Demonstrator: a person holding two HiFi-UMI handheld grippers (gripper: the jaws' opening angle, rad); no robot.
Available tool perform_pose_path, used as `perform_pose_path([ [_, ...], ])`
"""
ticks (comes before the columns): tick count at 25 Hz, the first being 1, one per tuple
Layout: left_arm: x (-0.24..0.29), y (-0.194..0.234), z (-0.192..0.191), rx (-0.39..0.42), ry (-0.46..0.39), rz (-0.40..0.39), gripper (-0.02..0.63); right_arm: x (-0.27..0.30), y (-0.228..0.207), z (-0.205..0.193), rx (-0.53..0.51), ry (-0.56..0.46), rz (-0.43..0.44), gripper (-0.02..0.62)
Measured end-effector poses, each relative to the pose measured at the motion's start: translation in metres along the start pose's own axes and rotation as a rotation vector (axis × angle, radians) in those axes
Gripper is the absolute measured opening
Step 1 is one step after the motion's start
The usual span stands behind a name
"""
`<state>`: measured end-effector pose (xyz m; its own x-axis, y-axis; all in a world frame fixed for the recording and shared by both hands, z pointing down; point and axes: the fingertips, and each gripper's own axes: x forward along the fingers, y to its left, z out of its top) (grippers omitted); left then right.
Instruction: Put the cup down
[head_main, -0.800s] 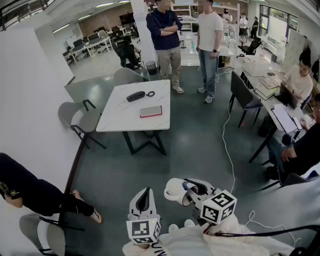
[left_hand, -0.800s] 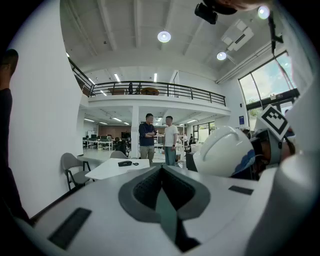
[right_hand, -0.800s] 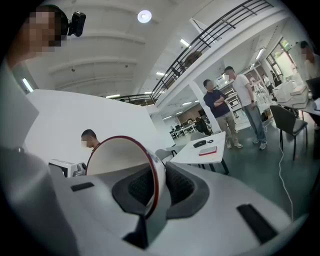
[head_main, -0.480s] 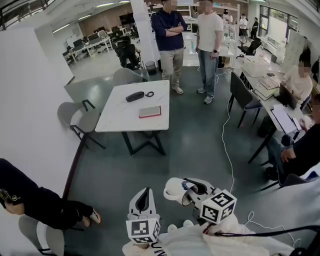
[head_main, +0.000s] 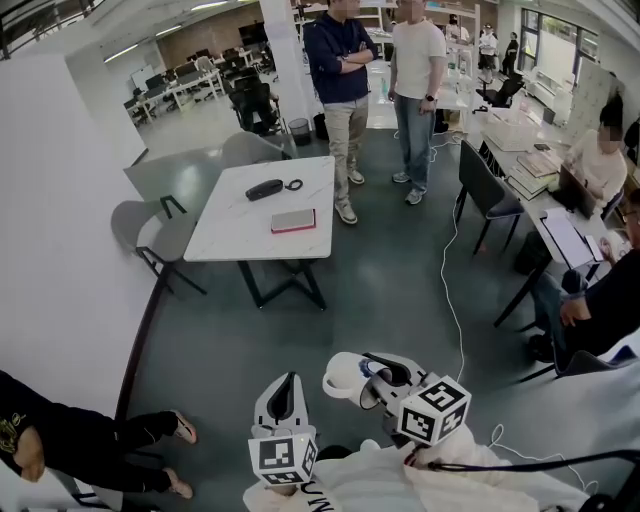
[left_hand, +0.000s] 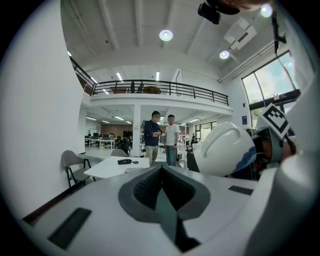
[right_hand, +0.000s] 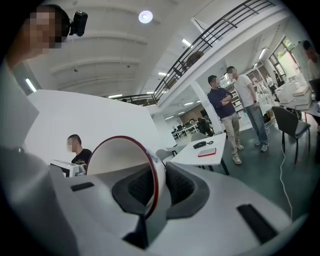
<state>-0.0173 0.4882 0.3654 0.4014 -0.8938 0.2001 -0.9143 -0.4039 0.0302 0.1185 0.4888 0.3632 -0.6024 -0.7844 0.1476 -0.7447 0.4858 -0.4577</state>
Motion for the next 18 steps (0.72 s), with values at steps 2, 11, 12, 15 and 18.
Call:
perform_pose_path([
  [2, 0.005, -0.002, -0.001, 0.001, -0.002, 0.004, 0.011, 0.001, -0.006, 0.001, 0.0, 0.0, 0.002, 0.044],
  [11, 0.04, 0.014, 0.003, 0.017, -0.01, 0.028, 0.011, 0.026, -0.033, 0.009, 0.007, -0.002, 0.005, 0.044],
  [12, 0.047, 0.018, 0.003, 0.017, -0.01, 0.028, 0.011, 0.032, -0.037, 0.01, 0.009, -0.003, 0.004, 0.044],
  [15, 0.069, 0.033, 0.002, 0.009, -0.003, 0.023, 0.011, 0.052, -0.05, 0.012, 0.014, 0.0, -0.005, 0.044],
  [18, 0.098, 0.051, 0.0, 0.009, 0.0, 0.014, 0.011, 0.079, -0.065, 0.016, 0.019, 0.002, -0.021, 0.044],
])
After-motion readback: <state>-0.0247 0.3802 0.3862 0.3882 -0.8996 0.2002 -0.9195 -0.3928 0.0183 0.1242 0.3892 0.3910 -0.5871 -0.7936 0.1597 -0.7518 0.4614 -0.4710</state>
